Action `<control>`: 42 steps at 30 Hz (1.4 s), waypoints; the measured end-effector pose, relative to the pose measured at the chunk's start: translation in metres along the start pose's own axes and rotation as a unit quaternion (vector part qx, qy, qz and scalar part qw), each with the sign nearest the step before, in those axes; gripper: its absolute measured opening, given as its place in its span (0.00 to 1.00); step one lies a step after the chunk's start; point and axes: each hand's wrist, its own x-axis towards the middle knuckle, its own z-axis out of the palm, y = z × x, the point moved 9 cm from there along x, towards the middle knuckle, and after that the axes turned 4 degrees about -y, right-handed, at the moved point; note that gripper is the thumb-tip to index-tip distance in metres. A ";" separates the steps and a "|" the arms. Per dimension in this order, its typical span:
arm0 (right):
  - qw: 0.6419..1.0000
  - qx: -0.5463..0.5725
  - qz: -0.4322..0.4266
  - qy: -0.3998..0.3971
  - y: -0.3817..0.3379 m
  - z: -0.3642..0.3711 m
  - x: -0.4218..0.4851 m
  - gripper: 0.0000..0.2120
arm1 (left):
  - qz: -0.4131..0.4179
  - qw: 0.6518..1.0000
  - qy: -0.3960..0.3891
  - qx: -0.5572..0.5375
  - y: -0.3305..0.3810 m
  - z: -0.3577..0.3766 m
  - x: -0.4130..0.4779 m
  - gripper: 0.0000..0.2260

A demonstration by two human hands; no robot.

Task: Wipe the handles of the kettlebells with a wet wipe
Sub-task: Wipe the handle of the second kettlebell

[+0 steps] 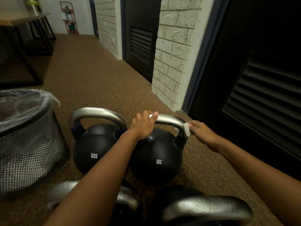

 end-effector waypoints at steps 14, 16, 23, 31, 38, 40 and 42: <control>0.977 -0.068 -0.145 0.138 -0.018 -0.005 -0.028 0.08 | 0.001 1.000 0.001 -0.001 0.000 0.001 -0.001 0.21; 0.976 -0.080 -0.129 0.158 -0.017 -0.004 -0.026 0.10 | 0.000 1.000 -0.002 -0.004 0.001 0.001 -0.002 0.21; 0.924 -0.245 -0.204 0.212 -0.062 0.007 -0.027 0.17 | 0.000 1.000 -0.005 -0.008 0.003 0.000 -0.004 0.22; 0.956 -0.168 -0.120 0.206 -0.024 0.001 -0.021 0.14 | -0.001 1.000 -0.002 -0.006 0.001 0.000 -0.003 0.21; 0.906 -0.271 -0.245 0.214 -0.079 0.019 -0.025 0.11 | -0.001 1.000 -0.002 -0.009 0.002 0.000 -0.002 0.22; 0.870 -0.340 -0.286 0.213 -0.096 0.032 -0.023 0.12 | -0.005 1.000 -0.001 -0.003 0.001 0.001 -0.002 0.22; 0.832 -0.399 -0.326 0.206 -0.111 0.047 -0.022 0.14 | -0.009 1.000 -0.003 0.005 0.000 0.001 -0.001 0.22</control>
